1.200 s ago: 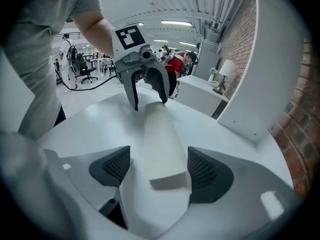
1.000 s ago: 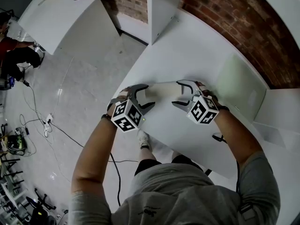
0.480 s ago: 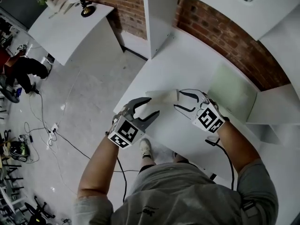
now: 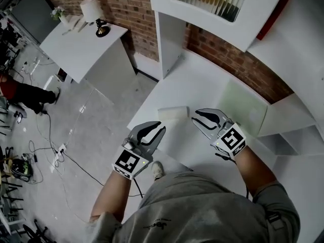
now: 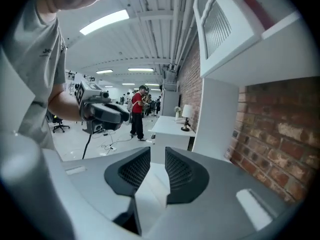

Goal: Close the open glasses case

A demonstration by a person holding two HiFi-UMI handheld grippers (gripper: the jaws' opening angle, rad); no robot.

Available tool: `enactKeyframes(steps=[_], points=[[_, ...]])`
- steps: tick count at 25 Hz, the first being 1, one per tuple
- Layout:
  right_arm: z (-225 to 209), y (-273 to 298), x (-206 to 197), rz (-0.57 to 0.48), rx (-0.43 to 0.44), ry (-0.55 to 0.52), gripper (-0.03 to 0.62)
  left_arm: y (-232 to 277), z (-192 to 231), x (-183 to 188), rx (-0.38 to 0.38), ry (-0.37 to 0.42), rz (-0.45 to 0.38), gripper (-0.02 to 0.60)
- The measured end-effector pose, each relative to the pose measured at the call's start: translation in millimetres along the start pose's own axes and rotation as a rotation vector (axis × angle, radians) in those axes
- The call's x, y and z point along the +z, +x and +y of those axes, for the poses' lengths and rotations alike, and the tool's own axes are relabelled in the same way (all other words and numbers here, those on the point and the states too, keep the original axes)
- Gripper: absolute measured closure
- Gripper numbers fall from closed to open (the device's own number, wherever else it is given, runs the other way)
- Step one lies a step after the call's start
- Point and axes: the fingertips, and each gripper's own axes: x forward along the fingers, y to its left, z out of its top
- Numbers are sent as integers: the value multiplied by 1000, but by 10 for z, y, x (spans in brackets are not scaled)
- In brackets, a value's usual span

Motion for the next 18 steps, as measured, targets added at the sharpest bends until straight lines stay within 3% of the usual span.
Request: enactKeyframes(steps=[6,8,13,18], points=[[47,-329,412,-72,-35,111,556,-340,-67,322,56,-243,-114,584],[54,-441,499,-89,-50,144,585,-432,-94,407,78,-255,-129,584],[0,-652,735,-135,-89,225,585,-617,-64,621,136,-268,-132,584],[-61,-725,878,-144,-116,240,585,-687,12,747,174,-294,-136,584]])
